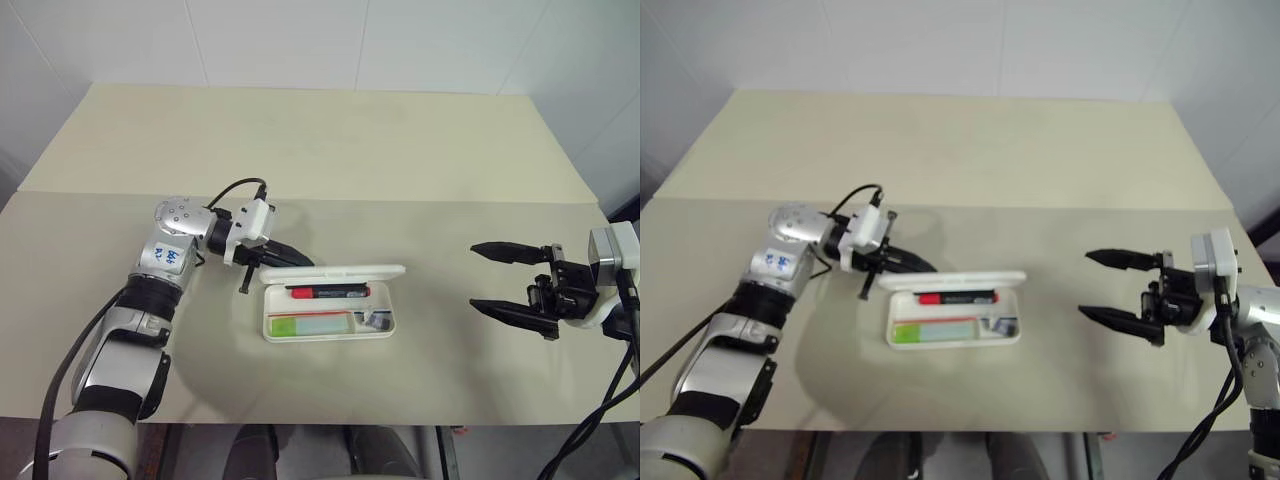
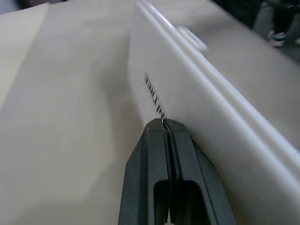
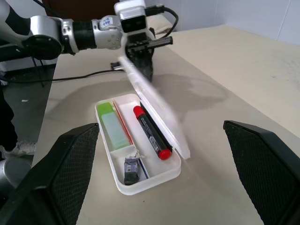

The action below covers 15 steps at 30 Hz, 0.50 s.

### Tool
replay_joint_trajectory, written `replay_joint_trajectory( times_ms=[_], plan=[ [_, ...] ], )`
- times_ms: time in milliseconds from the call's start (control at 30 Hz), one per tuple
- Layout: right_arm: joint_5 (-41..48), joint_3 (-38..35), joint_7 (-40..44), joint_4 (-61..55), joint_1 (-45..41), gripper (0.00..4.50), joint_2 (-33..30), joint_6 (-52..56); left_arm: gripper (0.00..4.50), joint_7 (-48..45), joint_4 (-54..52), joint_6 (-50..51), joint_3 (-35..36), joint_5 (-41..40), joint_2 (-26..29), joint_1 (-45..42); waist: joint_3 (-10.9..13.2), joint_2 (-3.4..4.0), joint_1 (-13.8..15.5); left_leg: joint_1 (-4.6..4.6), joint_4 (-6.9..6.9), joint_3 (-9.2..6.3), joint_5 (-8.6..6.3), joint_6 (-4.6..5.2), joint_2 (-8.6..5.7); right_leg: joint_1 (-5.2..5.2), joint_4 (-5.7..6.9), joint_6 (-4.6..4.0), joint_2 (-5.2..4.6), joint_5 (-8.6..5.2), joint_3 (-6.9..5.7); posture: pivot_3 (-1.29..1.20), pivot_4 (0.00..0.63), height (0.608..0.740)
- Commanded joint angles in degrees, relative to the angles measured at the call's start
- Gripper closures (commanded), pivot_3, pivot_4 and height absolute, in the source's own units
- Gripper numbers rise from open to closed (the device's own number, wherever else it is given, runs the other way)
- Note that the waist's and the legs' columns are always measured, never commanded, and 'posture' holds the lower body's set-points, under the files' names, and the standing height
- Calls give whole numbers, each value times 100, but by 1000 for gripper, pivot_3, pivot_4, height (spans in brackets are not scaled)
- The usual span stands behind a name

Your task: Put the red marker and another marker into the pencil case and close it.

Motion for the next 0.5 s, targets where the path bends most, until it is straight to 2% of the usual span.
replay_joint_trajectory(
  times_ms=[33, 200, 500],
  plan=[
    [28, -149, -37, -104, 40, 0, -46, -53, 4481, -642, -766, 291, -116, -344, 195, 122, 0, 0, 8, 0, 1, 0, 0, 0, 0, 0, 0, 0, 0, 0, 0, 0, 150, 740],
    [16, -95, -46, -88, 10, 0, -29, -65, 4481, -641, -1266, 296, -324, -228, 338, 430, 0, 1, 10, 3, 5, 0, 0, 0, -1, 6, -1, 1, -1, 1, 1, 0, 150, 740],
    [6, -47, -27, -92, -11, 0, 0, -59, 4481, -641, -677, -936, -849, 530, 528, 463, 0, 1, 6, 4, 5, 0, 0, 0, -2, 5, -3, 1, -1, 1, 4, 0, 150, 740]
  ],
)
